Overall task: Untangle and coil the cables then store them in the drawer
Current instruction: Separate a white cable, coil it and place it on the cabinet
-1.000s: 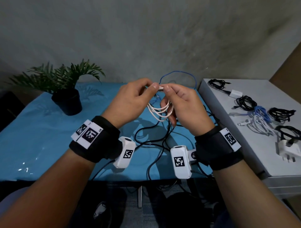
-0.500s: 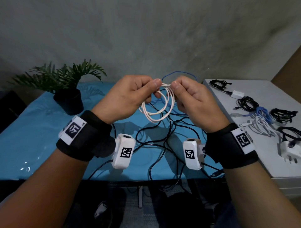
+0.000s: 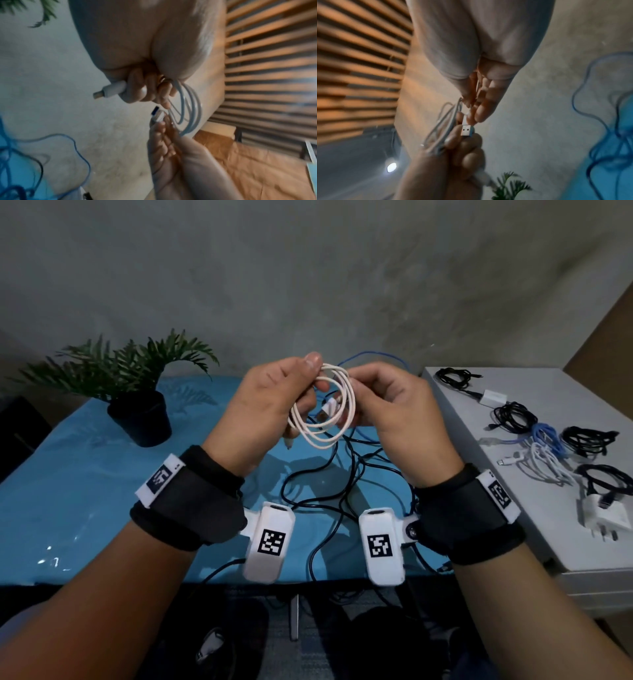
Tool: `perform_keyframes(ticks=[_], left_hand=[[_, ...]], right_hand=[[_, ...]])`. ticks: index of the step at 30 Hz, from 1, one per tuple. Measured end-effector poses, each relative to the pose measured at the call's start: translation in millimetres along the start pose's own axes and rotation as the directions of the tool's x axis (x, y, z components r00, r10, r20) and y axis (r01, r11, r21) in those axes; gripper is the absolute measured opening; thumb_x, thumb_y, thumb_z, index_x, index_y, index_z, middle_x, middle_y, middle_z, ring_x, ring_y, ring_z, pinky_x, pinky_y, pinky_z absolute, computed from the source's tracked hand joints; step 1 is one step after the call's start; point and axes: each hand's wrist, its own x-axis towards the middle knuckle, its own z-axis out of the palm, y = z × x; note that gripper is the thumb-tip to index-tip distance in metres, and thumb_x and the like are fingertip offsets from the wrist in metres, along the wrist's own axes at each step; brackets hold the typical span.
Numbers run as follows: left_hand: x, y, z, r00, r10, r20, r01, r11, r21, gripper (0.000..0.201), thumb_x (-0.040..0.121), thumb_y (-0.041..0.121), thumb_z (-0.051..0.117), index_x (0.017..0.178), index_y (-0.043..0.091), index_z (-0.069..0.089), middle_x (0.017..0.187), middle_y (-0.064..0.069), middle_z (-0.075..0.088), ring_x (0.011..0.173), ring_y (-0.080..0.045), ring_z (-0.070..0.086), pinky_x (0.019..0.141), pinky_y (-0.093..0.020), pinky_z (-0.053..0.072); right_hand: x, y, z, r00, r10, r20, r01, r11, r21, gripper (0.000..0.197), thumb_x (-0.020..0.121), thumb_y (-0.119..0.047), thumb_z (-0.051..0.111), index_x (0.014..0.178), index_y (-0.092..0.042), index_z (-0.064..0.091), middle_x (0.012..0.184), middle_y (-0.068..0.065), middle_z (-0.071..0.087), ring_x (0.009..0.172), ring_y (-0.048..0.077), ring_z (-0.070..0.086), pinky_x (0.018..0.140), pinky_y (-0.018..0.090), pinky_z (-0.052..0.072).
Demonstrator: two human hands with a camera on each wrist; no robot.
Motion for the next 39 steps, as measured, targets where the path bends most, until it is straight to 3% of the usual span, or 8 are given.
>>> perform_keyframes(ticks=[9, 12, 17, 23, 26, 31, 35, 39], left_hand=[[-1.2, -8.8, 11.3, 0.942, 0.266, -0.204, -0.162, 0.894, 0.418, 0.040, 0.105, 0.034, 0.051, 0.078, 0.005, 0.059, 0.061, 0.000, 0.051, 0.057, -0.011, 0.045, 0.056, -0.032, 0.040], [-3.1, -7.0, 11.4, 0.922, 0.308, -0.232, -0.155, 0.847, 0.508, 0.040, 0.104, 0.037, 0.051, 0.080, 0.007, 0.062, 0.065, -0.005, 0.059, 0.059, -0.015, 0.052, 0.059, -0.036, 0.044], [-2.9, -6.0, 11.2, 0.871, 0.387, -0.301, -0.093, 0.733, 0.674, 0.034, 0.105, 0.035, 0.052, 0.079, 0.015, 0.058, 0.057, 0.013, 0.046, 0.056, -0.012, 0.044, 0.058, -0.024, 0.027], [-0.1, -8.8, 5.2, 0.925, 0.333, -0.184, -0.121, 0.715, 0.688, 0.026, 0.105, 0.036, 0.051, 0.101, 0.013, 0.061, 0.064, 0.012, 0.050, 0.059, -0.002, 0.050, 0.057, -0.021, 0.033], [-0.1, -2.8, -1.0, 0.919, 0.394, 0.005, -0.290, 0.667, 0.686, 0.027, 0.103, 0.035, 0.056, 0.123, 0.018, 0.063, 0.092, 0.013, 0.066, 0.082, 0.001, 0.059, 0.076, -0.020, 0.046], [-0.8, -5.1, -1.5, 0.924, 0.383, -0.008, -0.242, 0.599, 0.764, 0.023, 0.104, 0.037, 0.050, 0.109, 0.017, 0.059, 0.081, 0.007, 0.061, 0.075, -0.017, 0.057, 0.069, -0.038, 0.045], [-0.3, -10.3, 1.7, 0.949, 0.271, -0.159, -0.053, 0.637, 0.769, 0.019, 0.106, 0.034, 0.045, 0.096, 0.019, 0.049, 0.066, 0.009, 0.050, 0.068, -0.025, 0.053, 0.061, -0.038, 0.034], [1.7, -12.4, 1.0, 0.948, 0.225, -0.226, 0.014, 0.679, 0.734, 0.020, 0.105, 0.037, 0.047, 0.093, 0.021, 0.050, 0.067, 0.007, 0.054, 0.065, -0.021, 0.052, 0.061, -0.034, 0.030]], right_hand=[[-2.8, -3.8, 3.4, 0.934, 0.295, 0.202, -0.357, 0.732, 0.581, 0.016, 0.102, -0.006, 0.050, 0.111, -0.005, 0.063, 0.083, 0.007, 0.073, 0.069, 0.015, 0.072, 0.060, 0.020, 0.056], [-2.8, -4.3, 3.7, 0.914, 0.295, 0.280, -0.406, 0.682, 0.608, 0.020, 0.102, -0.006, 0.048, 0.110, -0.007, 0.065, 0.085, 0.006, 0.073, 0.082, 0.022, 0.074, 0.073, 0.026, 0.060], [-2.6, -3.5, 3.1, 0.890, 0.317, 0.328, -0.456, 0.661, 0.596, 0.033, 0.098, -0.029, 0.049, 0.117, -0.005, 0.064, 0.089, 0.005, 0.070, 0.098, 0.025, 0.068, 0.095, 0.037, 0.050], [-2.4, -1.0, 9.3, 0.926, 0.290, 0.242, -0.372, 0.809, 0.454, 0.014, 0.102, -0.015, 0.053, 0.105, -0.008, 0.064, 0.081, 0.002, 0.059, 0.083, 0.016, 0.063, 0.080, 0.027, 0.049], [-0.8, -3.5, 5.5, 0.934, 0.258, 0.249, -0.349, 0.813, 0.466, 0.019, 0.102, -0.012, 0.048, 0.099, -0.009, 0.066, 0.078, 0.002, 0.055, 0.081, 0.017, 0.058, 0.079, 0.027, 0.047], [-3.6, 0.1, 12.1, 0.943, 0.194, 0.269, -0.298, 0.854, 0.426, 0.034, 0.100, -0.012, 0.058, 0.133, -0.007, 0.061, 0.109, 0.005, 0.065, 0.093, 0.013, 0.056, 0.083, 0.026, 0.048], [-5.2, 3.5, 17.3, 0.988, 0.122, 0.094, -0.122, 0.992, -0.006, 0.035, 0.104, -0.009, 0.053, 0.139, -0.008, 0.058, 0.106, 0.004, 0.075, 0.087, 0.012, 0.068, 0.081, 0.018, 0.052], [-6.3, 5.6, 11.1, 0.996, -0.039, 0.074, 0.065, 0.915, -0.397, 0.030, 0.105, -0.021, 0.053, 0.131, -0.017, 0.067, 0.101, -0.002, 0.076, 0.080, 0.004, 0.069, 0.075, 0.024, 0.054]])
